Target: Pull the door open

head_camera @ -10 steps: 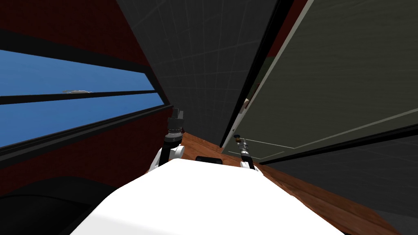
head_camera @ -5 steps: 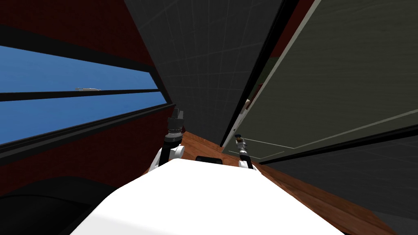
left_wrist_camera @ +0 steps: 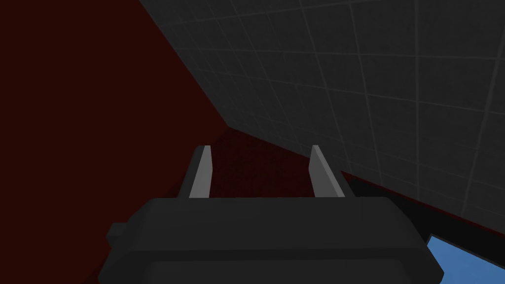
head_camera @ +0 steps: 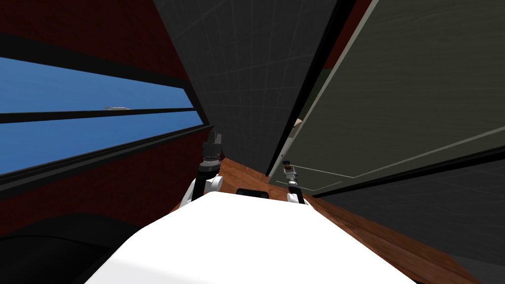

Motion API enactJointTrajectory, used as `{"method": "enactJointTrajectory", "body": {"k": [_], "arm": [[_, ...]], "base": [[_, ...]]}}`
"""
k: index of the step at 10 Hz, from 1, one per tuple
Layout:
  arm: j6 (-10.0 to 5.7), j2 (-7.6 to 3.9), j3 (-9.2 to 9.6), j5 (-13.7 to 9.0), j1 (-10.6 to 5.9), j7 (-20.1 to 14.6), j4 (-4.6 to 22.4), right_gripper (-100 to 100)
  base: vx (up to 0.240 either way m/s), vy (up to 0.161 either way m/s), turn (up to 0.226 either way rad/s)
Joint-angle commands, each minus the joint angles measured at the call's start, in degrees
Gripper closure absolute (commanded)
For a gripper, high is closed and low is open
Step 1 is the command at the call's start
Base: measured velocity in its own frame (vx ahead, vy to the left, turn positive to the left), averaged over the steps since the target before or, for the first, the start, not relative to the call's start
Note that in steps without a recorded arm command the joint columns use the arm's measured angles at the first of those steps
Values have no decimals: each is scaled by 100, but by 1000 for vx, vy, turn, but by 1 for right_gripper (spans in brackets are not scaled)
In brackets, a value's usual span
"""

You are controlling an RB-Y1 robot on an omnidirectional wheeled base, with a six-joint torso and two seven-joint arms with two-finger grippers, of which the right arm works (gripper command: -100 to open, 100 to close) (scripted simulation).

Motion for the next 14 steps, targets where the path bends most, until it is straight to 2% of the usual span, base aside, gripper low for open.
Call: {"method": "enactJointTrajectory", "body": {"k": [1,2,4,6,7,11,12,13,14], "arm": [[26,14,54,-95,-10,-286,-29,-100],[26,14,54,-95,-10,-316,-29,-100],[66,42,149,-260,-22,-699,-82,-100],[86,56,197,-344,-28,-987,-108,-100],[86,56,197,-344,-28,-1023,-108,-100],[146,100,340,-591,-46,-1695,-189,-100],[146,100,340,-591,-46,-1730,-189,-100],[165,115,386,-671,-52,-1952,-215,-100],[165,115,386,-671,-52,-1964,-215,-100]], "base": [[-53,-10,18],[-38,-12,10],[-52,-11,24],[-50,-9,18],[-40,-9,11],[-55,-16,21],[-39,-10,10],[-41,-16,24],[-34,-18,10]]}}
